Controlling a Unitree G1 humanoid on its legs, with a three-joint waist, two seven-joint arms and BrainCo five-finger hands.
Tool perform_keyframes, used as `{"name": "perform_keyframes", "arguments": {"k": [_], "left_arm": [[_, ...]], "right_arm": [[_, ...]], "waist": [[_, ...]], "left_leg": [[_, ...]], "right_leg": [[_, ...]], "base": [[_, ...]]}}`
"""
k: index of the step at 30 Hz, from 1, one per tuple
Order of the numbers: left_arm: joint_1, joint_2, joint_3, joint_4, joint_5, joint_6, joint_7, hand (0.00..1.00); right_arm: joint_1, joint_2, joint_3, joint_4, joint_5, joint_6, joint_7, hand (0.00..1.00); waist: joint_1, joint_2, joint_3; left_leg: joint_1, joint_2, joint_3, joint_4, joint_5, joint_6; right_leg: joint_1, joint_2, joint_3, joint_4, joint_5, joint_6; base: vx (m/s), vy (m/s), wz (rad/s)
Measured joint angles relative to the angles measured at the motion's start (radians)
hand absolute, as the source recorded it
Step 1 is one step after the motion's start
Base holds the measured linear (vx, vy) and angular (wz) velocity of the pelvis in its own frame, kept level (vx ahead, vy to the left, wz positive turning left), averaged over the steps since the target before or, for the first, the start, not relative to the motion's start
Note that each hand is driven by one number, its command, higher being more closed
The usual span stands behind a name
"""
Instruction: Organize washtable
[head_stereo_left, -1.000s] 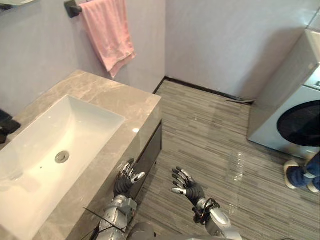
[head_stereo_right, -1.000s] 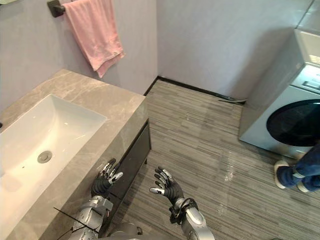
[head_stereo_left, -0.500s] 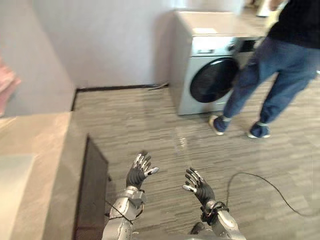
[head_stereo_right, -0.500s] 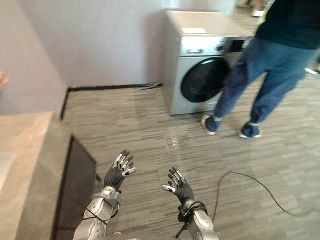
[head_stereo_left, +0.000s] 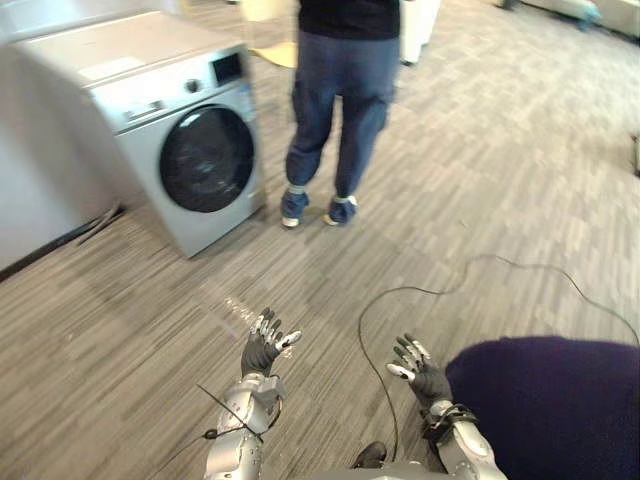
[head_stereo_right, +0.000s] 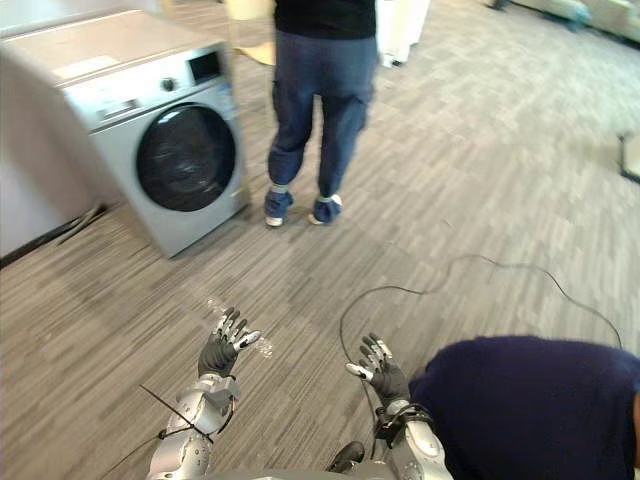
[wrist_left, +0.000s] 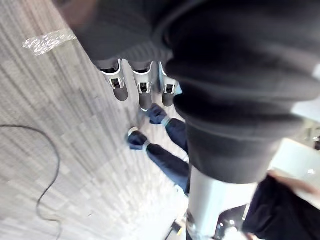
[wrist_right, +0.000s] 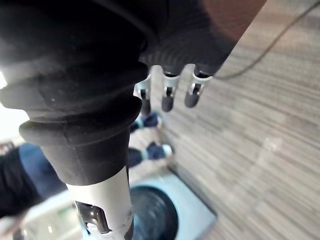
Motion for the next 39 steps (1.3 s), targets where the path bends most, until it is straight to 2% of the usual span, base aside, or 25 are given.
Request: {"name": "perform_keyframes", "arguments": {"k": [1,2,3,4,5,6,7,8,10,11,13,14,17,20,22,27,28,36,39], "left_arm": [[0.009,-0.013,-0.007,0.007,-0.012,0.0,0.011,0.0],[0.012,-0.023,-0.005,0.007,-0.024,-0.002,0.014,0.0],[0.035,-0.024,0.008,0.008,-0.032,-0.004,0.015,0.0],[0.055,-0.025,0.027,0.006,-0.036,-0.004,0.017,0.0],[0.087,-0.025,0.057,0.0,-0.059,-0.025,0.022,0.0],[0.118,-0.027,0.081,-0.009,-0.067,-0.039,0.033,0.0],[0.135,-0.03,0.11,-0.01,-0.075,-0.048,0.04,0.0],[0.14,-0.035,0.143,-0.007,-0.078,-0.05,0.045,0.0],[0.142,-0.039,0.205,-0.031,-0.098,-0.076,0.06,0.0],[0.113,-0.036,0.234,-0.035,-0.108,-0.1,0.063,0.0],[0.09,-0.033,0.258,-0.035,-0.13,-0.115,0.075,0.0],[0.087,-0.034,0.265,-0.035,-0.147,-0.118,0.076,0.0],[0.063,-0.021,0.232,-0.035,-0.15,-0.129,0.076,0.0],[0.034,-0.019,0.187,-0.029,-0.149,-0.132,0.079,0.0],[0.028,-0.02,0.132,-0.013,-0.146,-0.132,0.082,0.0],[0.053,-0.018,0.079,0.029,-0.143,-0.111,0.086,0.0],[0.073,0.029,0.073,0.05,-0.046,-0.084,0.082,0.0],[0.075,0.029,0.074,0.05,-0.046,-0.084,0.082,0.0],[0.086,0.026,0.07,0.05,-0.046,-0.084,0.082,0.0]], "right_arm": [[0.0,-0.018,-0.014,0.0,0.009,0.001,-0.016,0.0],[-0.001,-0.025,-0.016,0.0,0.009,0.001,-0.019,0.0],[-0.008,-0.024,-0.015,0.0,0.01,0.002,-0.023,0.0],[-0.018,-0.021,-0.009,0.0,0.01,0.001,-0.023,0.0],[-0.038,-0.023,-0.001,0.004,0.012,-0.004,-0.031,0.0],[-0.052,-0.023,-0.001,0.004,0.011,-0.007,-0.036,0.0],[-0.061,-0.026,-0.006,0.002,0.01,-0.013,-0.044,0.0],[-0.065,-0.027,-0.013,0.018,0.009,-0.016,-0.057,0.0],[-0.044,-0.019,-0.02,0.009,0.009,-0.023,-0.069,0.0],[-0.031,-0.01,-0.036,0.01,0.007,-0.023,-0.082,0.0],[-0.012,0.0,-0.054,0.011,-0.01,-0.023,-0.097,0.0],[0.004,0.005,-0.061,0.011,-0.027,-0.023,-0.104,0.0],[0.036,0.017,-0.1,0.011,-0.044,-0.023,-0.109,0.0],[0.039,0.026,-0.106,0.013,-0.052,-0.023,-0.122,0.0],[0.028,0.034,-0.091,0.05,-0.014,-0.023,-0.124,0.0],[0.008,0.035,-0.06,0.093,0.008,-0.015,-0.125,0.0],[-0.071,0.034,-0.03,0.169,0.027,-0.015,-0.126,0.0],[-0.063,0.033,-0.034,0.169,0.027,-0.015,-0.126,0.0],[-0.045,0.031,-0.034,0.169,0.026,-0.012,-0.123,0.0]], "waist": [[-0.002,0.009,0.005],[-0.006,0.006,0.007],[0.0,0.002,0.009],[0.021,-0.007,0.011],[0.046,-0.019,0.018],[0.05,-0.009,0.018],[0.047,0.026,0.016],[0.053,0.029,0.014],[0.031,0.011,0.001],[0.022,0.002,0.009],[0.021,-0.002,0.01],[0.02,0.0,0.015],[0.014,0.022,0.024],[-0.006,0.019,0.029],[-0.007,0.005,0.035],[-0.004,-0.019,0.039],[0.017,-0.049,0.012],[0.012,-0.047,0.014],[0.003,-0.044,0.015]], "left_leg": [[-0.06,-0.011,-0.112,0.059,-0.039,-0.051],[-0.091,-0.026,-0.153,0.075,-0.05,-0.048],[-0.133,-0.064,-0.222,0.062,-0.079,-0.002],[-0.154,-0.103,-0.248,0.024,-0.098,-0.006],[-0.179,-0.15,-0.275,-0.067,-0.109,-0.025],[-0.208,-0.184,-0.311,-0.167,-0.105,-0.027],[-0.237,-0.222,-0.369,-0.361,-0.04,-0.025],[-0.208,-0.252,-0.369,-0.41,-0.024,-0.021],[-0.191,-0.314,-0.379,-0.48,-0.008,-0.009],[-0.191,-0.341,-0.378,-0.494,-0.006,-0.005],[-0.178,-0.367,-0.374,-0.5,-0.008,0.0],[-0.146,-0.38,-0.374,-0.514,-0.008,0.013],[-0.078,-0.392,-0.38,-0.578,-0.008,0.015],[-0.081,-0.406,-0.401,-0.602,0.005,0.016],[-0.077,-0.412,-0.409,-0.622,0.018,0.011],[-0.079,-0.424,-0.424,-0.668,0.043,0.004],[-0.094,-0.458,-0.462,-0.688,0.053,0.03],[-0.094,-0.465,-0.471,-0.699,0.058,0.033],[-0.094,-0.482,-0.498,-0.709,0.062,0.038]], "right_leg": [[0.006,-0.004,0.04,0.0,-0.002,0.002],[0.011,-0.006,0.066,0.0,-0.006,0.009],[0.025,-0.017,0.128,-0.001,-0.01,0.015],[0.026,-0.024,0.194,0.0,-0.01,0.015],[0.02,-0.028,0.277,0.0,-0.003,0.022],[0.018,-0.03,0.319,-0.001,0.017,0.052],[0.009,-0.024,0.362,0.002,0.027,0.079],[0.0,-0.033,0.404,0.005,0.028,0.113],[-0.001,-0.063,0.429,-0.038,0.065,0.153],[0.005,-0.075,0.439,-0.079,0.099,0.159],[0.039,-0.081,0.455,-0.14,0.14,0.16],[0.07,-0.085,0.463,-0.165,0.149,0.165],[0.108,-0.077,0.466,-0.165,0.149,0.166],[0.106,-0.079,0.451,-0.166,0.148,0.165],[0.106,-0.079,0.452,-0.17,0.146,0.162],[0.089,-0.082,0.452,-0.171,0.145,0.162],[0.074,-0.101,0.454,-0.171,0.148,0.164],[0.075,-0.109,0.442,-0.166,0.149,0.165],[0.091,-0.129,0.398,-0.165,0.15,0.168]], "base": [[0.16,0.054,-1.08],[0.17,0.101,-1.0],[0.14,0.146,-1.16],[0.12,0.203,-1.89],[0.06,0.195,-2.02],[0.02,0.246,-1.89],[-0.01,0.284,-1.45],[0.03,0.276,-0.96],[0.11,0.2,-0.23],[0.1,0.243,0.05],[0.11,0.237,-0.16],[0.11,0.177,-0.27],[0.03,0.105,-0.09],[-0.04,0.053,0.13],[-0.1,0.042,0.09],[-0.1,0.023,0.03],[-0.04,0.013,0.03],[0.0,0.0,0.04],[-0.03,0.039,0.29]]}}
